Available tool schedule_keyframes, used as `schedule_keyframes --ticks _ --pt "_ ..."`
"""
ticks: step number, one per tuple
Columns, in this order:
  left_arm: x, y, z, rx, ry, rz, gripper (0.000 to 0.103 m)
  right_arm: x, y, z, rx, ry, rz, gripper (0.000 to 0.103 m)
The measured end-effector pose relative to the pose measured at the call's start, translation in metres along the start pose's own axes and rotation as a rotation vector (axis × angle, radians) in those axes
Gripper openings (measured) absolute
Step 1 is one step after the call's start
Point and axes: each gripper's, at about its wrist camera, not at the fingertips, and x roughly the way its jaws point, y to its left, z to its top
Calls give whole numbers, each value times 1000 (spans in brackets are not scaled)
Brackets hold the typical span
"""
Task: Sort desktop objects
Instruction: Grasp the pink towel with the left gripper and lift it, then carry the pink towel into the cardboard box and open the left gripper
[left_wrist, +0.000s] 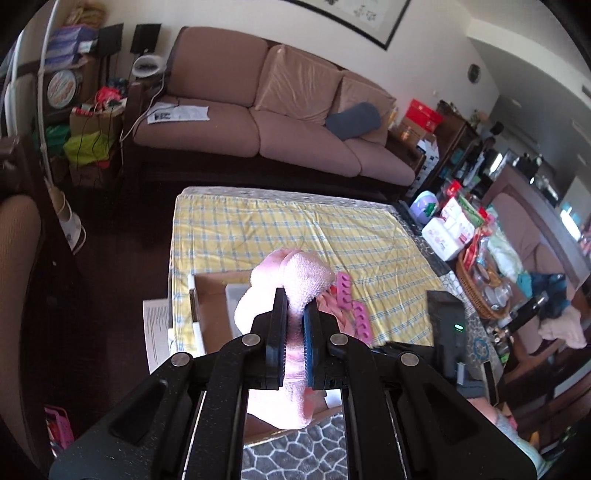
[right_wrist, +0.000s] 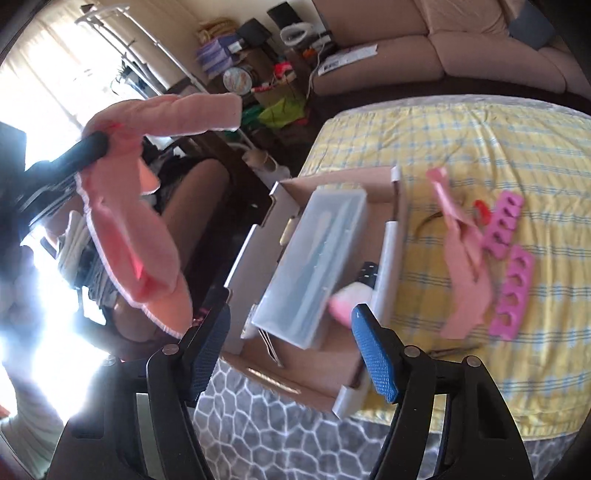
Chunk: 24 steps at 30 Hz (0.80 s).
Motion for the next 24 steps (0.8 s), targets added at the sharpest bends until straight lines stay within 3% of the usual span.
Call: schedule_keyframes --ticks 7,11,14,18,22,24 --pt "-13 49 -18 -71 -6 -13 7 65 8 33 9 64 -165 71" --pt "-13 65 -27 -91 -1 -21 7 99 8 41 -34 134 -300 71" --pt "-10 76 -32 -105 5 -25 7 120 4 40 7 168 -273 74" --pt "-2 89 -41 -129 23 -31 7 125 11 42 18 134 -274 76" --pt "5 95 -48 -150 38 -38 7 127 10 42 131 112 -155 71" --pt "7 96 -51 -154 44 -40 7 130 12 40 145 116 -138 71"
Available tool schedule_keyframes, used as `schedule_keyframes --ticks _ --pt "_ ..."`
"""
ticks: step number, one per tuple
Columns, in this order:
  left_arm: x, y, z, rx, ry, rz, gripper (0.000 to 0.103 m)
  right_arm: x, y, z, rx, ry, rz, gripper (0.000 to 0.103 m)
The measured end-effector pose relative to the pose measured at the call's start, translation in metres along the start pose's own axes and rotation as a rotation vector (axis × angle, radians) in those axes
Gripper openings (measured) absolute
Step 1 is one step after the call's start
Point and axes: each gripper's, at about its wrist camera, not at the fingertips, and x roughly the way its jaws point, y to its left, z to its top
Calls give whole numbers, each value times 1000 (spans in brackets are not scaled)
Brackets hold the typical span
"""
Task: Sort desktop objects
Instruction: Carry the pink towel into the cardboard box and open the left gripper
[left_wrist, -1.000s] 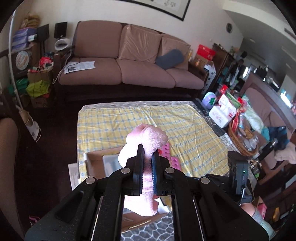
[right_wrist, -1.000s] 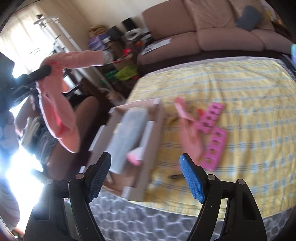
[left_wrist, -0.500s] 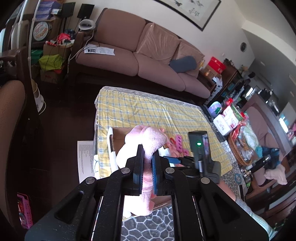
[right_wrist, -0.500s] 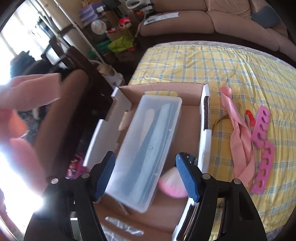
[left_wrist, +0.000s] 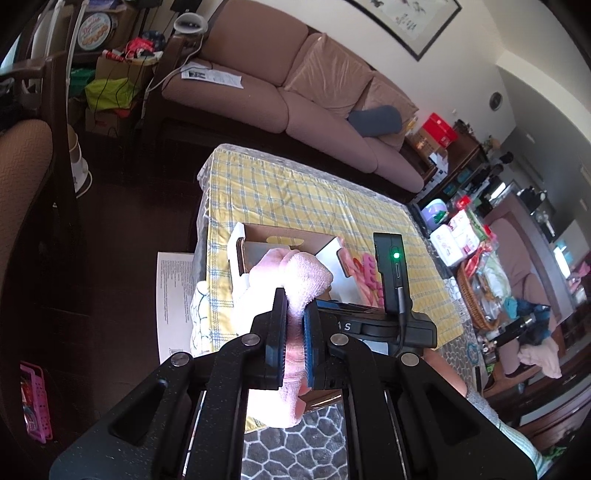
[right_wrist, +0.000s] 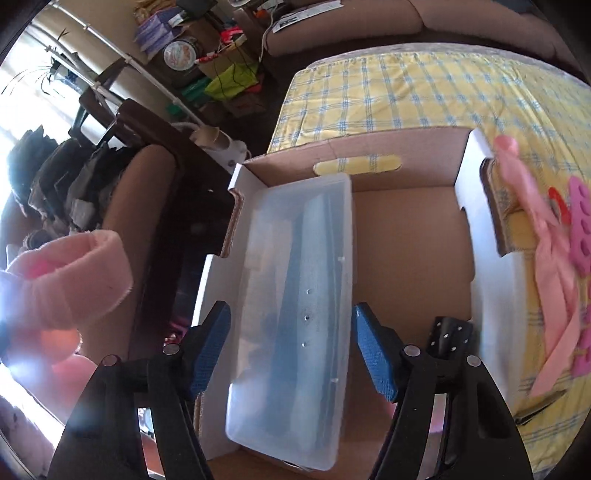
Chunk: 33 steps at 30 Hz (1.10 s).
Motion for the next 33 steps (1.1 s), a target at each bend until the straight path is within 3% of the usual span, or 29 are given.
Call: schedule_keyframes --ticks 6,8,18,22,27,28,29,30,32,33 --pt "3 -11 2 10 1 -17 7 11 14 -6 -77 57 -1 76" --pt "3 -17 5 15 0 -25 7 6 17 -8 -134 56 -9 73" --pt "51 -75 12 54 61 -68 7 -104 -11 -8 -169 -126 -66 75" --pt "93 -91 10 56 108 -25 7 -129 -26 -20 -182 -142 -84 77" --pt "156 -80 12 -3 134 68 7 -134 -39 -38 -209 -129 -117 77" --pt "170 -76 11 -16 154 92 9 -133 -43 -42 -207 -127 -119 77" --pt "183 -73 10 -38 181 88 18 -134 -47 -45 -205 -127 -121 77" --pt "192 -68 7 -52 210 80 36 -134 -51 -46 -203 -125 -124 77" --pt "203 -69 5 -43 227 67 55 -135 -61 -49 -194 -127 -140 77" --pt "202 -71 5 -24 218 61 56 -136 -67 -50 -185 -131 -145 77"
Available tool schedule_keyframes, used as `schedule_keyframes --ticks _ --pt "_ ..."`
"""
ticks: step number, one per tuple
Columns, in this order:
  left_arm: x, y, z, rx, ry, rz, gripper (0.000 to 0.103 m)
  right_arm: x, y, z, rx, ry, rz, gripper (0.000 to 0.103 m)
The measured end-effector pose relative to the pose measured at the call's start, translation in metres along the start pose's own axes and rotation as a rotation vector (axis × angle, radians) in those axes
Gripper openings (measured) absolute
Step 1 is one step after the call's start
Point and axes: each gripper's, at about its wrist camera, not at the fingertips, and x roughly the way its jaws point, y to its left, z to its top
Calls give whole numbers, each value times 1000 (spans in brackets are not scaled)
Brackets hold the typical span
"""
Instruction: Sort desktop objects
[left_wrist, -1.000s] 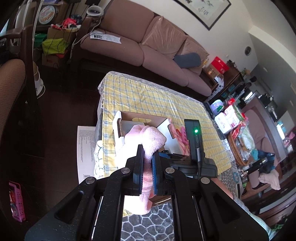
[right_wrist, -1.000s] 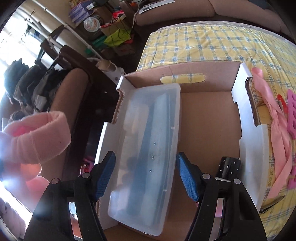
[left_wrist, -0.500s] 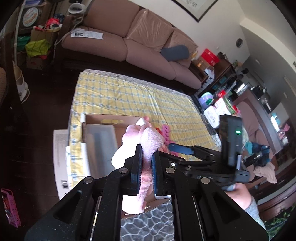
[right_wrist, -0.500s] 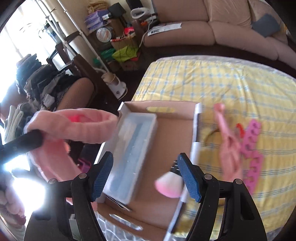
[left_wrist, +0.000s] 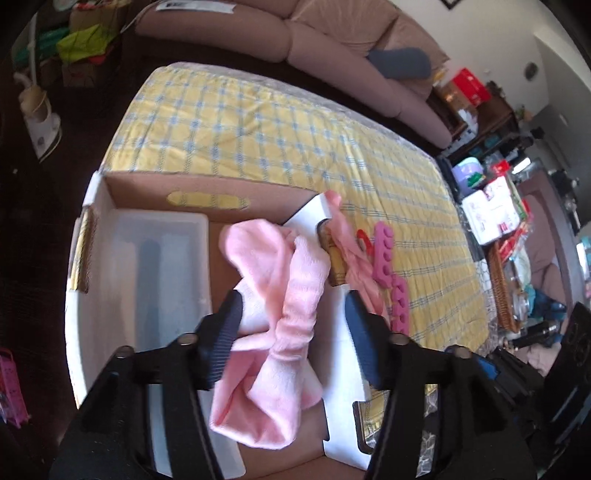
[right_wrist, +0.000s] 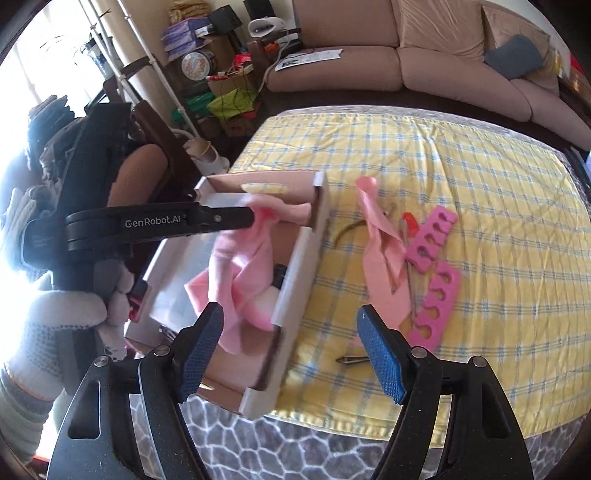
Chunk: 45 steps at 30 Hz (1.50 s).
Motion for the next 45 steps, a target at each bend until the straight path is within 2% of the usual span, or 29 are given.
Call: schedule_keyframes --ticks 7,8,11,12,17,23,26,29,31,32,34,36,38,40,43,45 --pt "-45 2 1 -2 -108 5 62 -13 -42 -11 81 -40 -5 77" --pt "-51 -1 0 11 -117 13 65 -15 -47 -12 89 -47 -6 77" --pt "-60 -17 -5 63 -125 2 85 -22 -63 -15 111 -62 -29 77" --pt "-60 -26 -8 90 -124 -1 87 -23 -68 -15 115 -67 -41 79" --pt "-40 -77 -17 209 -61 -12 87 -21 -96 -25 137 -65 -112 82" --pt "-11 -114 -4 206 -32 -18 87 4 -109 -35 112 -45 -178 82" --pt "9 -129 4 222 -17 28 87 25 -111 -34 108 -42 -193 81" --pt "30 -141 12 236 -2 63 87 44 -109 -33 96 -40 -214 74" --pt "45 -147 17 244 8 91 87 55 -109 -34 77 -23 -236 55" --pt "50 -149 17 248 11 113 87 60 -110 -35 67 0 -253 41" --pt "67 -153 21 262 26 154 87 59 -112 -36 55 0 -262 32" --pt "84 -158 24 272 45 177 87 52 -121 -36 79 20 -241 32" --pt "101 -163 27 287 66 194 87 34 -128 -39 84 1 -227 32" --pt "121 -170 28 322 92 241 85 17 -137 -43 99 -12 -219 32" --pt "149 -181 27 388 124 326 73 -8 -154 -50 145 -43 -205 32" --pt "161 -184 25 412 145 353 66 -16 -164 -54 183 -64 -186 32"
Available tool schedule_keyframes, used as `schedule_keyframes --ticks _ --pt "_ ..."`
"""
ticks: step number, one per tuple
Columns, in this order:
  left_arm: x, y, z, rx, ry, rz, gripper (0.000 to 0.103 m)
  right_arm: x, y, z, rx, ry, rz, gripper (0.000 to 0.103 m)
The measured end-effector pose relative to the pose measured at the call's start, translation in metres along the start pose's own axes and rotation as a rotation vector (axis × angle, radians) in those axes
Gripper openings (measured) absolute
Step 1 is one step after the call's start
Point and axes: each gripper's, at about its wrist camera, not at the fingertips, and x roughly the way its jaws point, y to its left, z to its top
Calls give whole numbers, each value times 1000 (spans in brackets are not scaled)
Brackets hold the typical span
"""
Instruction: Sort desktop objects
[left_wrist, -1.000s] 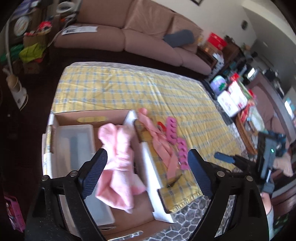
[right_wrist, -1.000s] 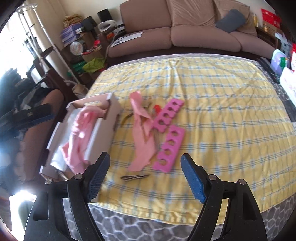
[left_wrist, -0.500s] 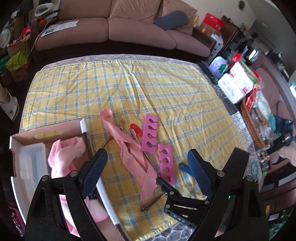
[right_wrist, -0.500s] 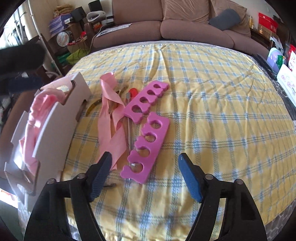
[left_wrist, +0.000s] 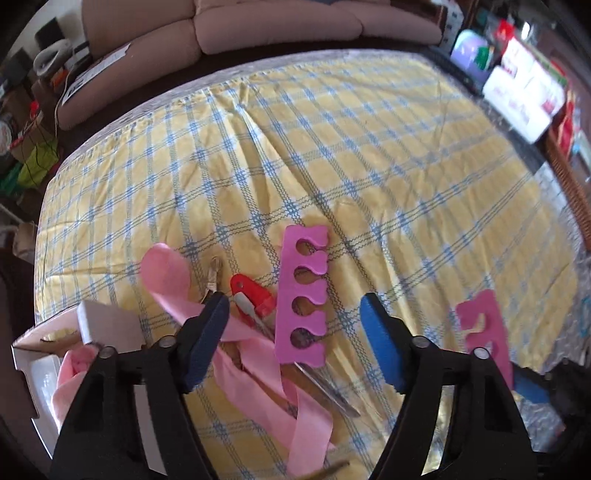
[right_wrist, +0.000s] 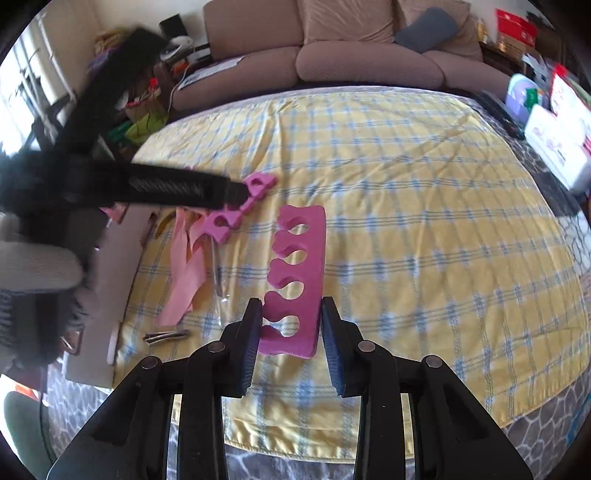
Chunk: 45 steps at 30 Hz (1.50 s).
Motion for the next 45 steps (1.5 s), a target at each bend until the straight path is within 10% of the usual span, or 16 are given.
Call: schedule_keyframes --ticks 4,7,14,23,29,39,45 --pt "18 -3 1 2 31 21 56 2 -10 2 37 9 24 32" --pt "22 -3 -2 10 31 24 29 1 -11 3 51 3 47 32" --pt "-44 28 -16 -57 -87 -117 29 -10 -3 3 46 -24 97 32" --pt "-161 134 -115 -198 -222 -242 29 -37 75 4 -44 -67 261 32" --pt "-153 183 -184 -347 -180 -308 29 -19 149 -7 -44 -7 406 32" --pt "-114 178 -226 -474 -146 -435 29 7 215 -32 -101 68 326 36" --pt "-112 189 -237 -538 -175 -468 59 0 218 -39 -159 54 247 63"
